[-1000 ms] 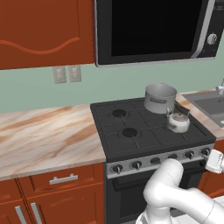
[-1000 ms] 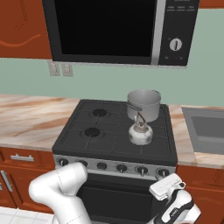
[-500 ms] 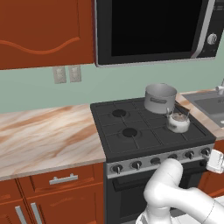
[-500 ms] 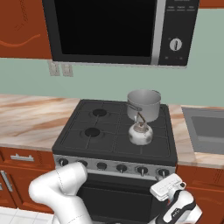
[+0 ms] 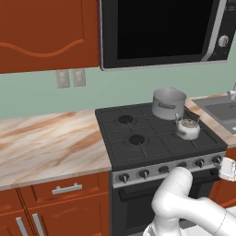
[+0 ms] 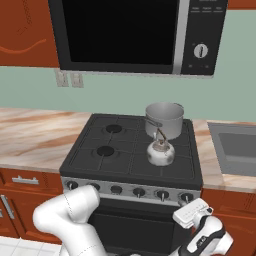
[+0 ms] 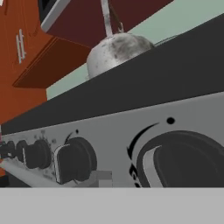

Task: Pick the kettle from the counter and place it on a stove burner. Then turn the burner on.

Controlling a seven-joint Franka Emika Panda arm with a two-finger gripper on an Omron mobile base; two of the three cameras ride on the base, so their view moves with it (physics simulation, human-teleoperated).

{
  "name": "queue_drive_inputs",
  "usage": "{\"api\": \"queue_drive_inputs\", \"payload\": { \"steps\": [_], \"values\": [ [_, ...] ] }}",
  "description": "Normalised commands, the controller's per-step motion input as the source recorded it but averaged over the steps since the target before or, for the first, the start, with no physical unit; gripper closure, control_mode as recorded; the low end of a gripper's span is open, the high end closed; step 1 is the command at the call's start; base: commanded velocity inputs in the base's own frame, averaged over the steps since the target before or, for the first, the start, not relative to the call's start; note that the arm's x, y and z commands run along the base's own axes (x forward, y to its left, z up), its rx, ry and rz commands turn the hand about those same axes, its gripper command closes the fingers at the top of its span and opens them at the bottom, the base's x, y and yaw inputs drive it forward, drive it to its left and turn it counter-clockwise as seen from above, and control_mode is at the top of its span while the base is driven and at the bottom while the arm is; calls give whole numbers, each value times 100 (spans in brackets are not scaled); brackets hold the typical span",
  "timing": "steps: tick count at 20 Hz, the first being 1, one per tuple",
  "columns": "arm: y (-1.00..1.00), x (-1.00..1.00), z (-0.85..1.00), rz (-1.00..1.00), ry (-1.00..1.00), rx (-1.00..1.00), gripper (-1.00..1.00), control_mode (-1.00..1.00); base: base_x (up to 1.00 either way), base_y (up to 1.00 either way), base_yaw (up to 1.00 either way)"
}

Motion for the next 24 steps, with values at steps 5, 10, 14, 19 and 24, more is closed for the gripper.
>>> {"api": "queue_drive_inputs", "payload": {
  "steps": [5, 10, 14, 19, 24],
  "values": [
    [-36, 37, 21, 0, 37, 13, 100, -100, 0, 0, 0],
    [-38, 43, 24, -7, 33, 11, 100, -100, 0, 0, 0],
    [-49, 43, 23, -14, 46, 13, 100, -100, 0, 0, 0],
    [-51, 48, 16, -33, 61, 14, 100, -100, 0, 0, 0],
    [-41, 56, 24, -39, 56, 8, 100, -100, 0, 0, 0]
  ]
}}
